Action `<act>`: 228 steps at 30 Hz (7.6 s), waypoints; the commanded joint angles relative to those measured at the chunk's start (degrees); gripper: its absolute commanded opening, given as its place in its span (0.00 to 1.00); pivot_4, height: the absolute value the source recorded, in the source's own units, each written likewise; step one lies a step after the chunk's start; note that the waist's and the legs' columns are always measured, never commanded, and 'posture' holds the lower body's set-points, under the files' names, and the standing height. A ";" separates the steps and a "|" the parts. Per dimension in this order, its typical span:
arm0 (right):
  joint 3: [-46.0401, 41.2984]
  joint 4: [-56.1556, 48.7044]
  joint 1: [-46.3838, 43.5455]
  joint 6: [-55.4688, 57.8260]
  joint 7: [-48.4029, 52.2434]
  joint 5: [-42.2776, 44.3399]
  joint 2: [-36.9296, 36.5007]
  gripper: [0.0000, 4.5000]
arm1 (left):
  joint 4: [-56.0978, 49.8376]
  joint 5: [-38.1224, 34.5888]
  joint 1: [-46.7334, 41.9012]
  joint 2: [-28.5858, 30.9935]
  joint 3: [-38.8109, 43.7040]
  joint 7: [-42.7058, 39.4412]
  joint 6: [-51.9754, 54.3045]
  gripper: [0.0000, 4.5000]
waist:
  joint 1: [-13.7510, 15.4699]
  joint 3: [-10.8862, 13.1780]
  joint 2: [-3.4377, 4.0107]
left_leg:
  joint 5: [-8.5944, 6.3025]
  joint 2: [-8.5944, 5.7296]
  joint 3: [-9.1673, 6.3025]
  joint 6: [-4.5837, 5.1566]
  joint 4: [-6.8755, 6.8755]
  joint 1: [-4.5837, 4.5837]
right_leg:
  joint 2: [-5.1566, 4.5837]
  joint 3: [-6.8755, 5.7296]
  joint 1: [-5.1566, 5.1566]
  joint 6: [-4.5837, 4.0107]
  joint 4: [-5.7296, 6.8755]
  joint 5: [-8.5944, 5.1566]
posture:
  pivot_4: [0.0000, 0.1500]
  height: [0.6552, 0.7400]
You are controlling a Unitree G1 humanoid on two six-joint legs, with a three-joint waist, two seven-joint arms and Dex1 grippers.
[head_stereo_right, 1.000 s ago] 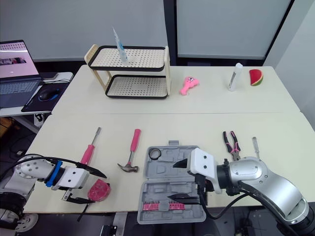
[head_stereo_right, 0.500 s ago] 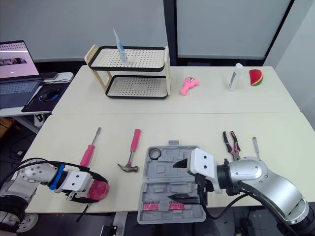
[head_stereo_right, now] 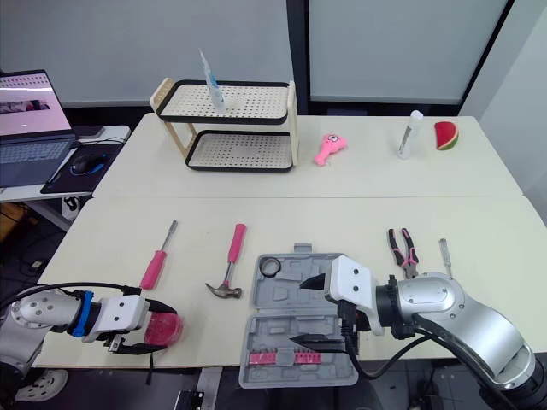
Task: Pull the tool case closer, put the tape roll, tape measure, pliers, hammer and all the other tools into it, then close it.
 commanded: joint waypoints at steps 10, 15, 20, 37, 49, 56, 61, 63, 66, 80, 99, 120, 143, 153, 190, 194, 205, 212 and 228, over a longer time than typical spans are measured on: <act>-0.85 -0.63 -0.74 -0.78 -0.03 0.62 0.25 1.00 | -12.07 -1.78 2.54 -0.03 2.36 4.07 14.78 0.70 | -0.05 0.00 0.00 | 0.00 0.01 0.00 0.00 -0.01 0.00 | 0.02 0.01 -0.02 0.00 0.01 0.00 | 1.00 0.95; -3.51 -0.49 0.85 2.26 -3.19 3.43 1.94 1.00 | -24.61 -4.16 3.13 0.28 3.00 5.03 23.60 0.70 | 0.07 0.00 -0.01 | 0.00 0.01 0.00 0.00 0.00 -0.03 | 0.00 0.05 0.00 0.00 -0.01 0.00 | 1.00 0.95; -6.57 0.28 2.40 6.17 -7.27 7.09 4.18 1.00 | -34.08 -5.67 0.57 -0.48 1.43 6.01 32.22 0.70 | 0.02 0.00 -0.01 | 0.00 0.01 0.00 0.00 -0.01 -0.02 | 0.01 0.10 0.01 0.00 0.00 0.00 | 1.00 0.95; -18.92 13.77 0.42 34.07 -43.01 39.98 24.38 1.00 | -44.90 -3.54 -17.55 -9.20 -12.19 9.06 46.67 0.70 | -0.05 0.00 -0.01 | 0.00 0.03 0.03 0.00 -0.02 -0.02 | 0.08 0.13 0.01 -0.01 0.03 0.00 | 1.00 0.95; -15.98 26.21 -5.00 31.38 -59.51 52.33 31.08 1.00 | -44.17 0.17 -21.08 -11.57 -16.58 9.36 46.06 0.70 | -0.19 0.00 0.00 | 0.01 0.03 0.06 0.00 -0.02 -0.02 | 0.11 0.16 -0.04 -0.01 0.06 0.00 | 1.00 0.95; -12.82 28.95 -6.05 30.10 -61.03 54.46 31.58 1.00 | -44.51 0.54 -20.71 -12.42 -16.39 10.05 46.30 0.70 | -0.23 0.00 0.00 | 0.01 0.03 0.06 0.00 -0.01 -0.06 | 0.11 0.16 -0.06 -0.01 0.06 0.00 | 1.00 0.95; -11.83 30.19 -6.40 29.03 -60.88 54.99 31.56 0.91 | -44.70 0.12 -20.55 -13.01 -16.09 10.56 46.22 0.70 | -0.24 0.00 0.00 | 0.01 0.03 0.06 0.00 -0.01 -0.06 | 0.12 0.17 -0.07 -0.01 0.07 0.00 | 1.00 0.95; -11.59 30.57 -6.45 28.71 -60.78 55.29 31.39 0.79 | -44.68 0.03 -20.51 -13.29 -16.00 10.79 46.04 0.70 | -0.23 0.00 0.00 | 0.01 0.03 0.07 0.00 -0.01 -0.06 | 0.11 0.17 -0.08 -0.01 0.07 0.00 | 1.00 0.95; -11.23 30.80 -6.40 28.46 -60.57 55.49 31.00 0.57 | -44.48 0.00 -20.54 -13.80 -15.88 11.15 45.91 0.70 | -0.22 0.00 0.00 | 0.01 0.03 0.07 0.00 -0.01 -0.07 | 0.12 0.17 -0.09 0.00 0.07 0.00 | 1.00 0.95; -10.81 31.45 -6.30 27.12 -60.76 57.08 30.41 0.22 | -42.71 0.34 -20.04 -14.77 -15.63 12.50 43.14 0.70 | -0.21 0.00 0.00 | 0.01 0.03 0.07 0.00 -0.01 -0.09 | 0.11 0.18 -0.10 -0.01 0.07 0.00 | 1.00 0.95; -11.31 29.01 -3.83 23.73 -63.91 66.68 21.78 0.18 | -41.73 -5.78 -15.95 -10.13 -8.53 8.41 42.31 1.00 | -0.19 0.01 0.00 | 0.01 0.04 0.05 0.00 -0.01 -0.14 | 0.11 0.18 -0.12 -0.01 0.06 0.00 | 1.00 0.95; -26.66 28.35 16.58 25.85 -46.10 77.92 -26.50 0.18 | -51.08 -17.77 -5.65 -8.94 -2.95 2.89 38.47 1.00 | 0.24 0.10 0.24 | 0.01 0.07 -0.03 0.03 0.02 -0.23 | 0.09 0.17 0.20 -0.01 -0.38 0.01 | 1.00 0.95; -16.28 36.54 7.85 30.21 -42.59 52.35 -8.85 0.18 | -51.98 -15.89 -7.40 -12.25 -7.97 4.46 35.56 1.00 | 0.25 0.10 0.25 | 0.01 0.04 -0.04 0.02 0.03 -0.29 | 0.08 0.17 0.14 0.00 -0.39 0.01 | 1.00 0.95; -20.22 37.98 8.44 33.56 -43.76 50.33 -6.99 0.42 | -50.92 -15.10 -7.47 -13.00 -8.46 4.34 34.70 1.00 | 0.25 0.10 0.25 | 0.01 0.04 -0.03 0.02 0.03 -0.28 | 0.08 0.18 0.15 0.00 -0.37 0.01 | 1.00 0.95; -5.44 38.67 21.38 -52.04 6.74 -28.75 -12.96 0.99 | -49.96 -14.85 -7.00 -15.28 -9.38 5.22 32.45 1.00 | 0.22 0.06 0.29 | 0.02 0.04 0.08 -0.01 0.04 0.02 | 0.11 0.16 0.36 0.04 -0.39 0.01 | 1.00 0.95; -5.21 39.50 20.19 -52.37 7.30 -29.77 -11.65 0.99 | -49.66 -15.35 -7.16 -15.98 -9.55 4.62 31.50 1.00 | 0.23 0.06 0.29 | 0.02 0.04 0.08 -0.01 0.04 0.03 | 0.11 0.15 0.36 0.04 -0.38 0.02 | 1.00 0.95; -4.10 40.08 18.56 -51.31 8.02 -31.95 -8.98 0.99 | -48.73 -15.32 -7.29 -17.26 -9.98 4.06 29.35 1.00 | 0.23 0.06 0.30 | 0.02 0.03 0.07 -0.01 0.05 0.03 | 0.10 0.14 0.37 0.04 -0.38 0.02 | 1.00 0.95; -3.68 40.27 17.91 -50.00 7.89 -32.86 -7.73 0.99 | -48.43 -14.73 -7.15 -17.03 -10.02 3.66 28.56 1.00 | 0.23 0.06 0.30 | 0.02 0.03 0.08 -0.01 0.05 0.03 | 0.10 0.14 0.37 0.04 -0.37 0.02 | 1.00 0.95; -5.73 37.71 17.36 -46.89 6.16 -35.07 -7.65 0.69 | -46.13 -14.70 -6.39 -15.84 -6.95 5.98 29.41 1.00 | 0.23 0.06 0.29 | 0.01 0.03 0.07 0.01 0.00 0.48 | 0.10 0.16 0.78 0.04 -0.43 0.02 | 1.00 0.95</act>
